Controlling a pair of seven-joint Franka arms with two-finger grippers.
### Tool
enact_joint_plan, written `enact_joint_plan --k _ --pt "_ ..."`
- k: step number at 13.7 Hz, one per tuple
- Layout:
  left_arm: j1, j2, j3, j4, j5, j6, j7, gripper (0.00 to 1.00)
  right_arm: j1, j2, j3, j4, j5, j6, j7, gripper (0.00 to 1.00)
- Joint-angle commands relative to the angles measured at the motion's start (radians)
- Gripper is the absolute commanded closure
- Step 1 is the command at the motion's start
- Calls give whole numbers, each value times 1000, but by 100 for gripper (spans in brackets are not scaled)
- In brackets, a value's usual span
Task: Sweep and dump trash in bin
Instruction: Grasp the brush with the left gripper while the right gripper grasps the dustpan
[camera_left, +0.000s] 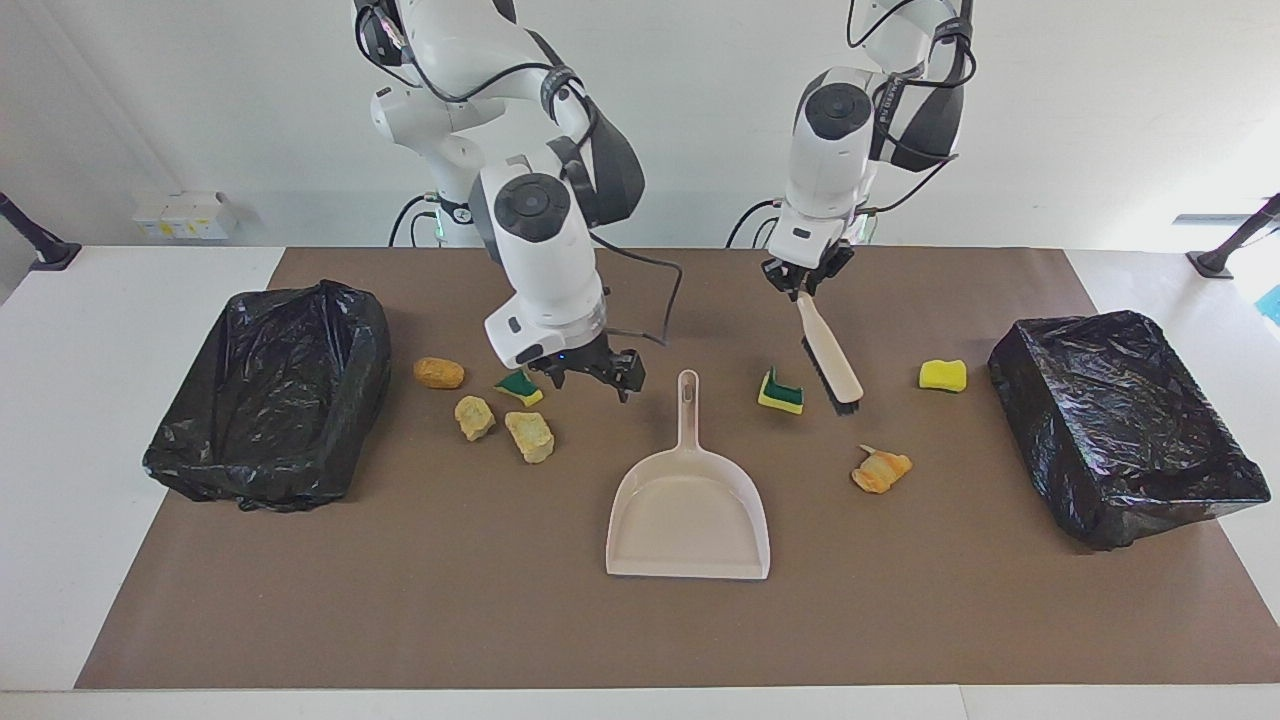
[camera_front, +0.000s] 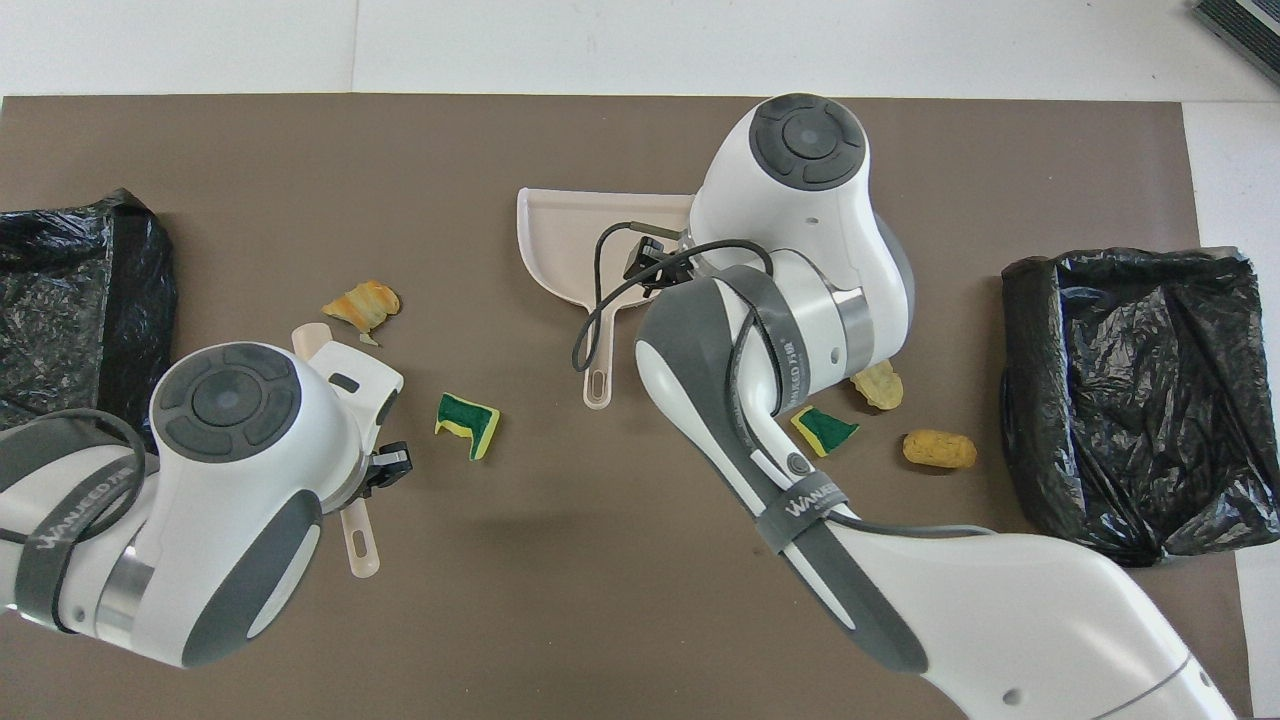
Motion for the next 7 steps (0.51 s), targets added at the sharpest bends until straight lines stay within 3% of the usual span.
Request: enact_joint_plan --k 1,5,7 --pt "105 -32 -14 -47 38 -18 -8 100 39 68 6 57 8 16 31 0" --pt "255 -54 -14 -110 108 -7 -30 100 87 103 15 57 4 70 -1 0" --pt "268 -80 -14 -177 110 -7 -31 100 125 100 16 41 1 67 -7 0"
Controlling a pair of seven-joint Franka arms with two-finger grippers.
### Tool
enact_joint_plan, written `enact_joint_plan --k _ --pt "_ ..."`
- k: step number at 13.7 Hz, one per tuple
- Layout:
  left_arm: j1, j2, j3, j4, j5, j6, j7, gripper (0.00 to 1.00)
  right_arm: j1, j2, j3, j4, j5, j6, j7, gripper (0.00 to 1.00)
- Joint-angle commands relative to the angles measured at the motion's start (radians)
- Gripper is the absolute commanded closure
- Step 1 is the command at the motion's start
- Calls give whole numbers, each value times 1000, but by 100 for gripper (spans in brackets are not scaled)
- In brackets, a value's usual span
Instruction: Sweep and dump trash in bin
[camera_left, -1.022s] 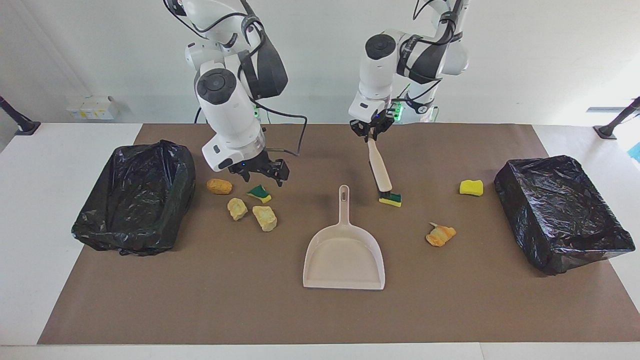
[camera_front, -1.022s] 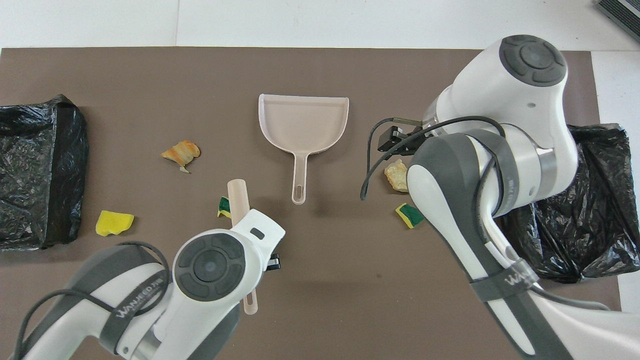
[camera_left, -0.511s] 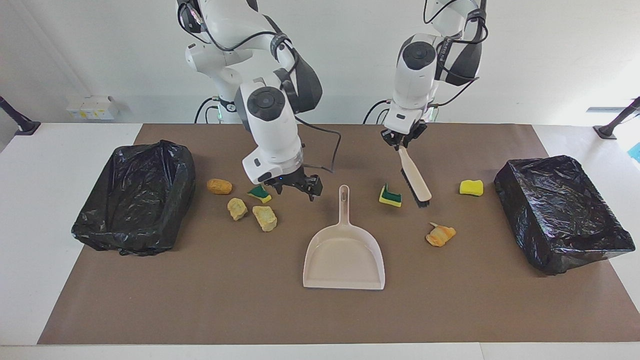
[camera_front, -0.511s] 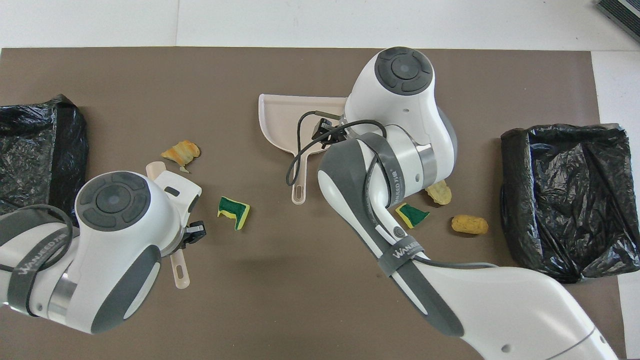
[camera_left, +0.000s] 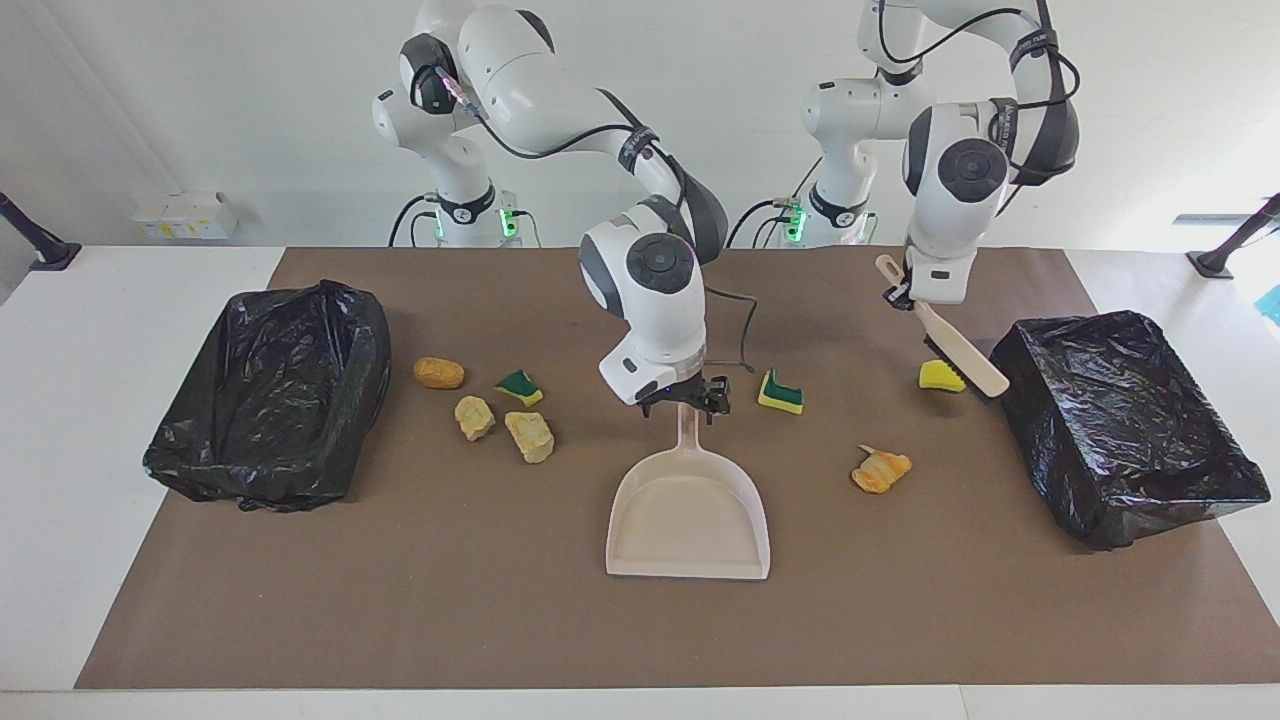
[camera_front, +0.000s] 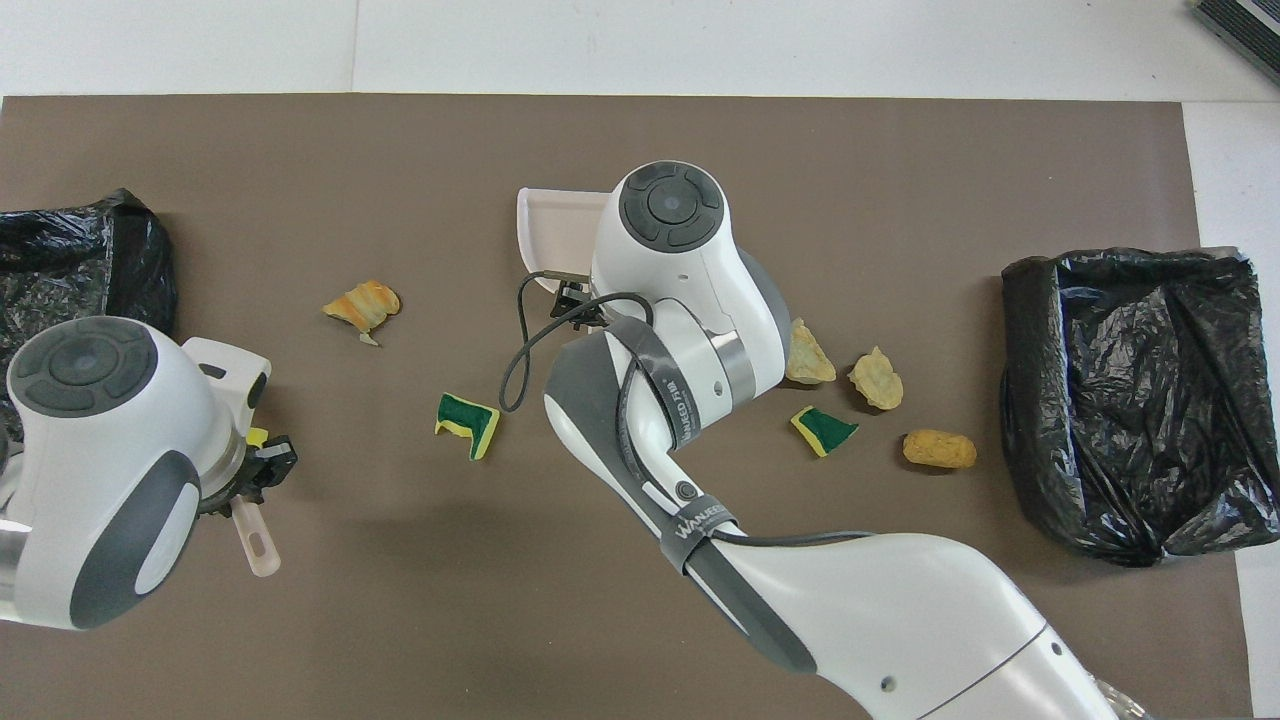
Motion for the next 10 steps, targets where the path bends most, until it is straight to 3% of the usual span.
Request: enact_joint_plan --k 1,2,5,9,10 --pt "4 -77 -17 -131 27 7 -24 100 22 8 6 5 -14 -4 -13 0" --pt "1 -112 -20 -191 31 45 -26 100 20 4 6 4 -40 -13 -18 2" --pt "-50 -150 -22 -306 31 151 -14 100 16 4 13 -1 -58 -14 -44 29" --pt "-102 -91 -25 -265 14 278 97 100 16 -9 15 -44 -45 8 -73 31" --pt "-116 -60 -25 -229 -6 295 130 100 16 -13 15 -59 -47 9 -76 35"
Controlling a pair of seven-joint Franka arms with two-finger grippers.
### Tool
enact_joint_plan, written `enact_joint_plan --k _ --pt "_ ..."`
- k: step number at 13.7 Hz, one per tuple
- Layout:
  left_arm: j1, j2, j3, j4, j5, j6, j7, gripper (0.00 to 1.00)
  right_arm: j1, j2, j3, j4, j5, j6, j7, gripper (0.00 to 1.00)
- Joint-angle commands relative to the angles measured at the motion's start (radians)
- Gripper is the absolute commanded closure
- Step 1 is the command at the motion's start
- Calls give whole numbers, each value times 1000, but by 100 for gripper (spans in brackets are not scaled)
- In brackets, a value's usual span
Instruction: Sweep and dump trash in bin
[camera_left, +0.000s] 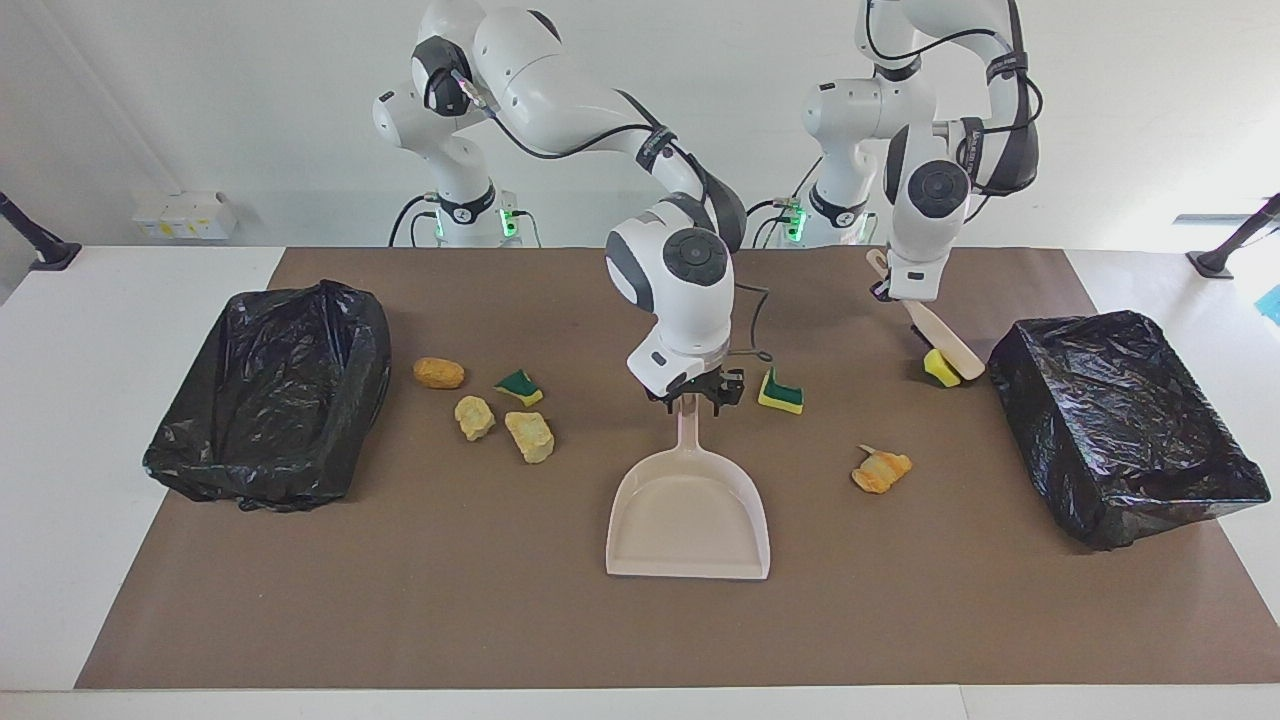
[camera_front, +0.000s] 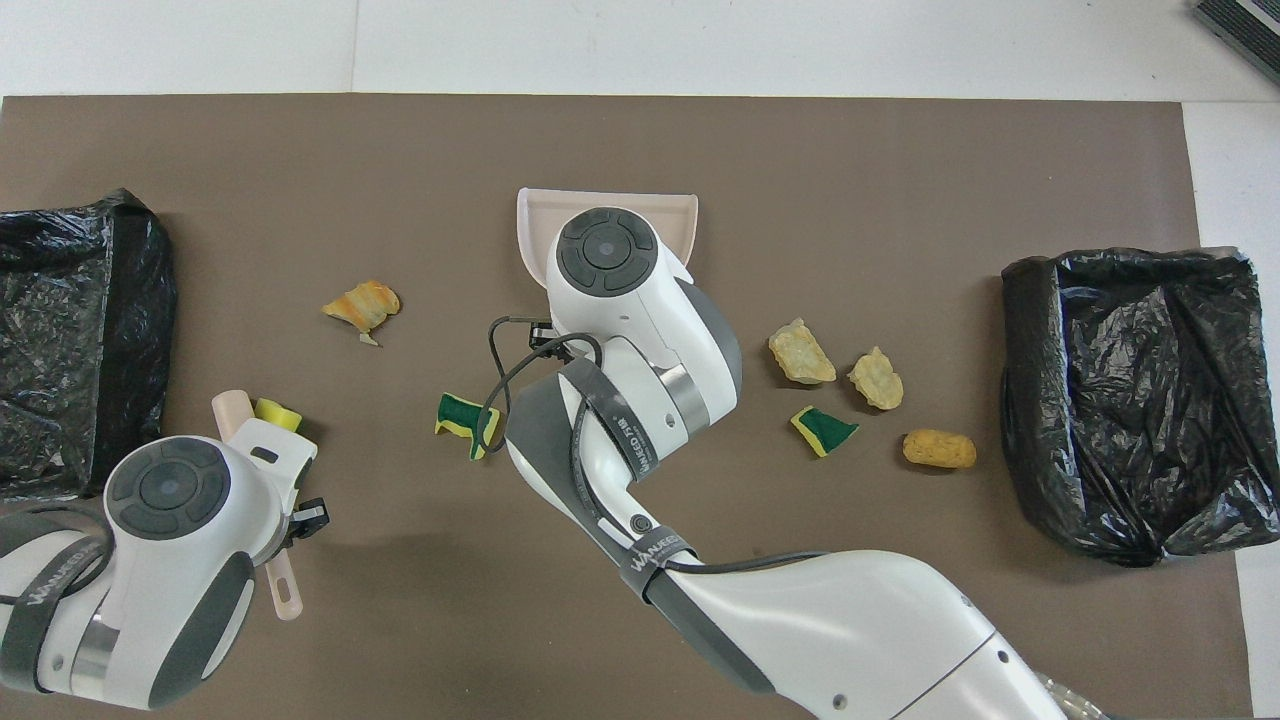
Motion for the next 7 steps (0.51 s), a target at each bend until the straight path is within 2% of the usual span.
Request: enact_joint_plan --k 1,2,3,4,7 --pt "-50 68 10 81 -48 58 84 100 -12 -27 12 -45 -18 3 -36 57" --pt "-55 97 10 116 -62 66 113 100 -11 -27 12 -45 -18 -1 -39 96" --pt "-55 133 10 176 -66 50 124 100 -11 -28 12 -45 -15 2 -35 100" --pt "-55 166 10 237 -66 14 123 100 -11 -27 12 -45 -3 5 -28 100" --pt "-36 188 16 329 -66 -41 176 100 -28 -31 15 -43 2 0 -48 100"
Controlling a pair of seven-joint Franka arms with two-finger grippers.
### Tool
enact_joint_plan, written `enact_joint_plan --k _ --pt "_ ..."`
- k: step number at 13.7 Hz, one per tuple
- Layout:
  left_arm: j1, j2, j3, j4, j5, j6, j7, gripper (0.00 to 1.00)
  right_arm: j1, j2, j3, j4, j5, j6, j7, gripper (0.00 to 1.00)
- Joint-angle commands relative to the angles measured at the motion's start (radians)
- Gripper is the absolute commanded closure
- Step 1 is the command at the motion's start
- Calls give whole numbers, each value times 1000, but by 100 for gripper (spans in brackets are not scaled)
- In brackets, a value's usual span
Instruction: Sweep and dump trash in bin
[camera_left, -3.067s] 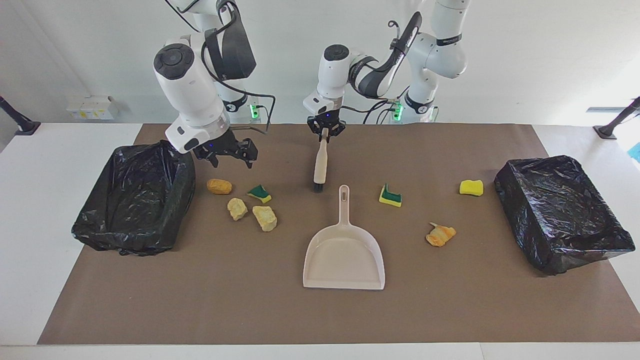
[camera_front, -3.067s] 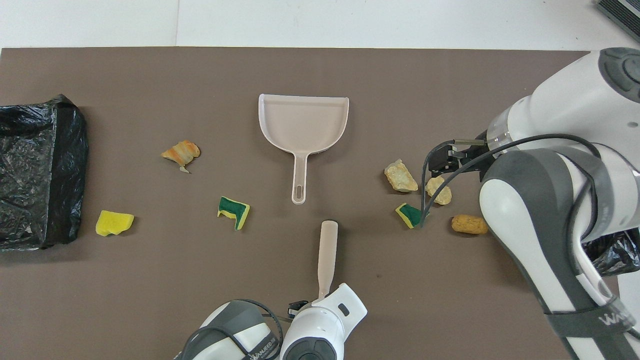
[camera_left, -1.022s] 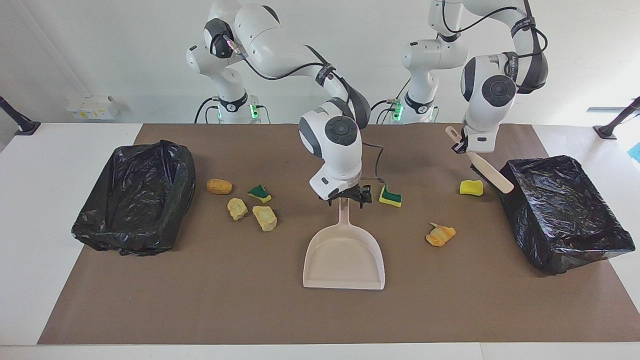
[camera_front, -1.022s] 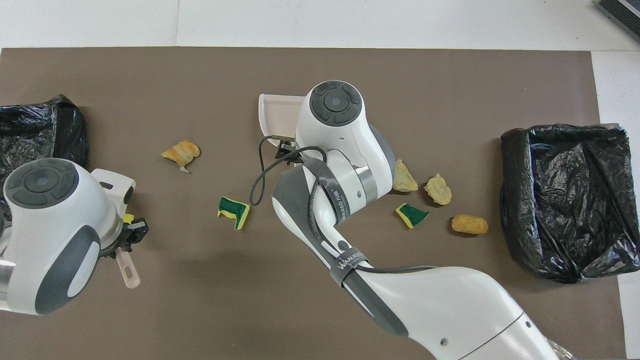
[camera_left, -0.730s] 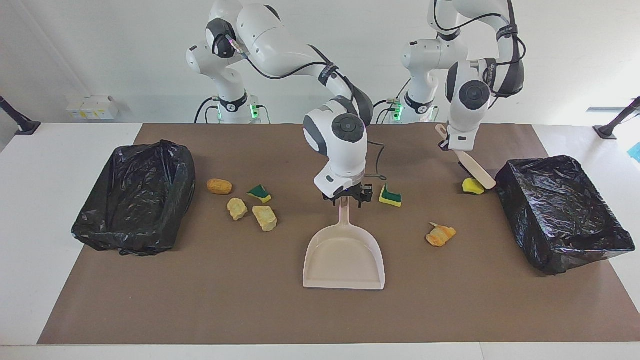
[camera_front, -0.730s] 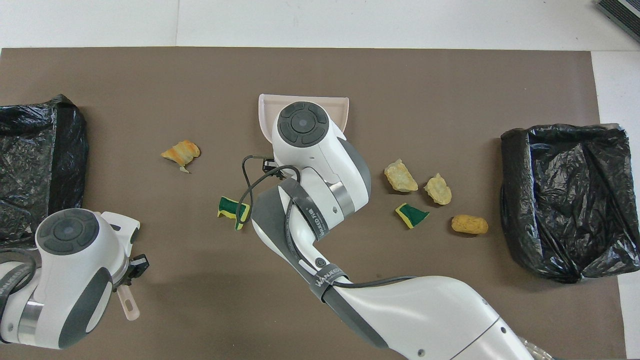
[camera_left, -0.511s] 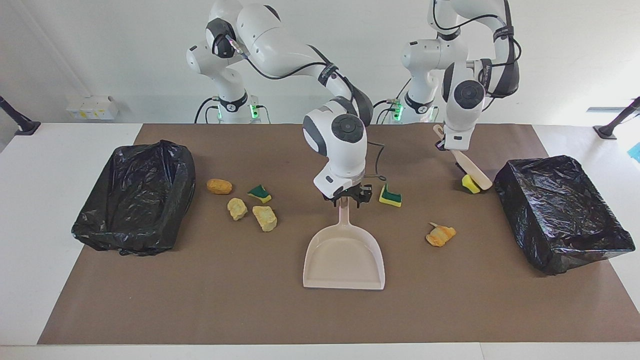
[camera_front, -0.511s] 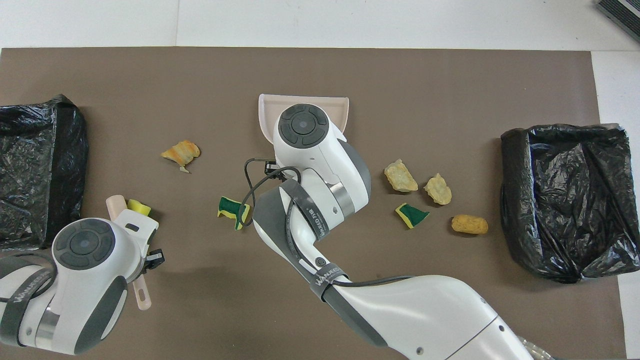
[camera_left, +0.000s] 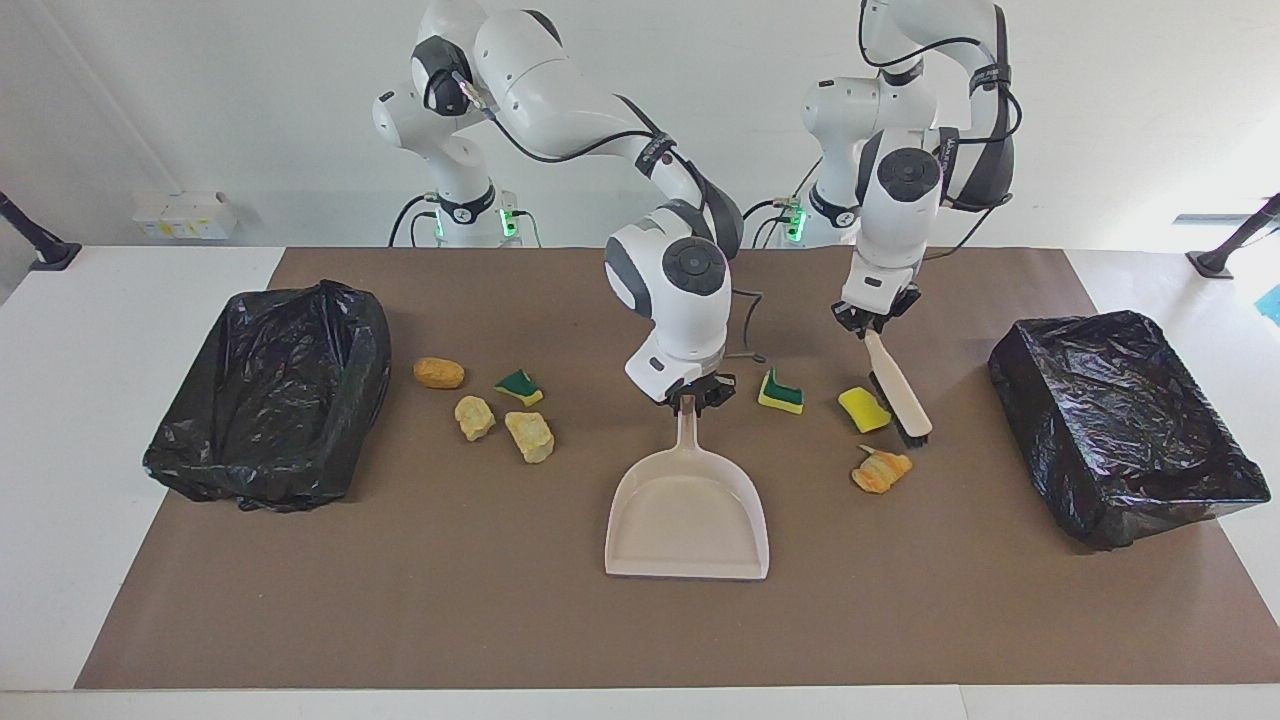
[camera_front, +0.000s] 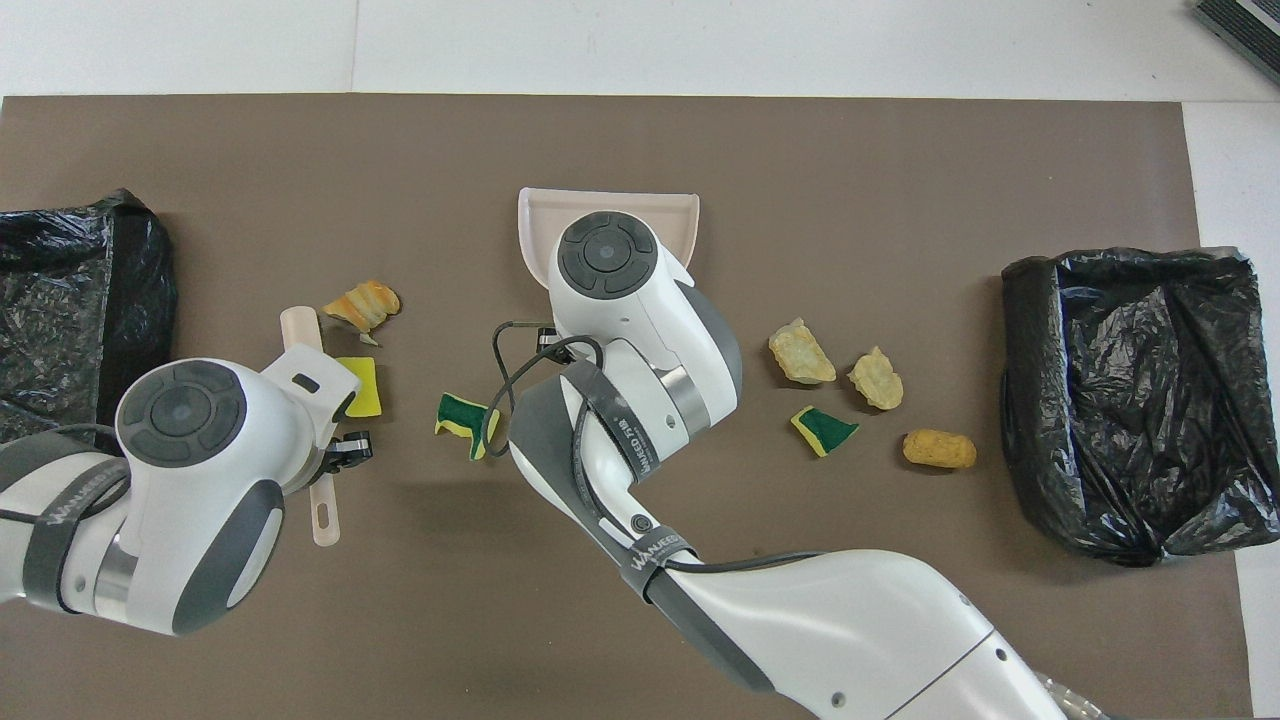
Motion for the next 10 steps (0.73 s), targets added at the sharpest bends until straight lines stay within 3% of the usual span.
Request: enact_joint_plan --k 1,5,7,10 --pt "18 31 14 79 -13 -48 93 100 -25 -45 18 -29 8 -3 -69 100" --pt "114 36 15 76 -14 -26 292 100 -80 -143 14 -75 3 -13 -314 100" --pt "168 35 13 61 -17 4 404 100 -146 -247 15 -153 3 -71 -547 100" --pt "162 33 13 21 -40 40 513 100 -224 -361 14 -212 3 -191 -851 100"
